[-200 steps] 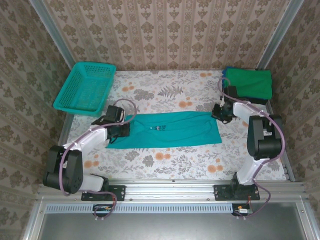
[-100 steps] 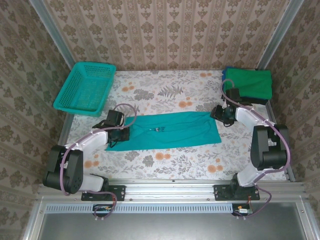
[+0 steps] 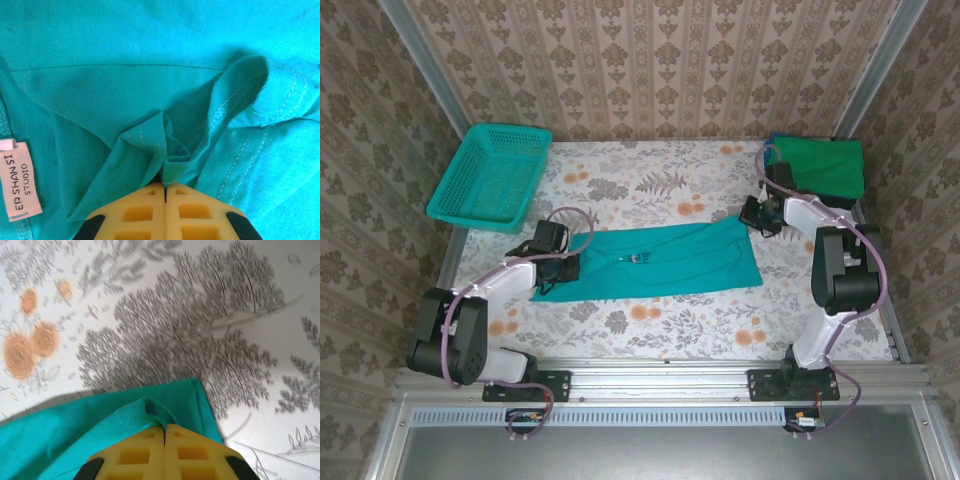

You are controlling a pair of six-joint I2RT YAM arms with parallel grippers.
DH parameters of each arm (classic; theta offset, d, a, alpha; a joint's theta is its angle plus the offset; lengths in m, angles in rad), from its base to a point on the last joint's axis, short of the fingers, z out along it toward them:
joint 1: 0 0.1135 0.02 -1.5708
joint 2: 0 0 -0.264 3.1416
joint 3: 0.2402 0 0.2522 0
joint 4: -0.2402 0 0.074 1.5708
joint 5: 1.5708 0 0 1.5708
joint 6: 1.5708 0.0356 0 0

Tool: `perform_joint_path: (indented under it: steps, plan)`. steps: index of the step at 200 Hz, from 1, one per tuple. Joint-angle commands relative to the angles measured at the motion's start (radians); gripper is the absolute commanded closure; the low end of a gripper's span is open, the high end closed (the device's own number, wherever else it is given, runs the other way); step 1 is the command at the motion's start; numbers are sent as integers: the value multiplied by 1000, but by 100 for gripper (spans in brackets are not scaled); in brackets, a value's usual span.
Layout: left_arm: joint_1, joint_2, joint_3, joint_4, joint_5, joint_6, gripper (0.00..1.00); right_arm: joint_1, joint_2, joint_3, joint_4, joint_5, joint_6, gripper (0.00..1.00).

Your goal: Fold and stack the t-shirts

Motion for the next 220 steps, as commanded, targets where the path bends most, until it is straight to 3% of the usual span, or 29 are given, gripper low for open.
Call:
perform_joint_path:
  steps: [1,45,74,113,188,207,220]
  plan:
    - [9,7,14,-12,5,-10,100,4,19,109,-2,-39,-75,100]
    - [51,9,271,-101,56,43,100,4,40,225,34,-99,-200,100]
    - [54,34,399,-169,61,74,100,-2,72,202,10,-69,-266,100]
    - [59,-71,260,-165,61,44,100,-18,-7,8,96,-95,-189,100]
    - [71,-209,42,-144,66,-14,100,-51,-104,-143,20,-7,-91,100]
    - [71,-198,29,-135,71,-21,100,-57,-133,-168,20,-19,-82,96]
    - [71,-193,19,-124,78,-21,100,-59,-151,-170,5,-13,-78,87]
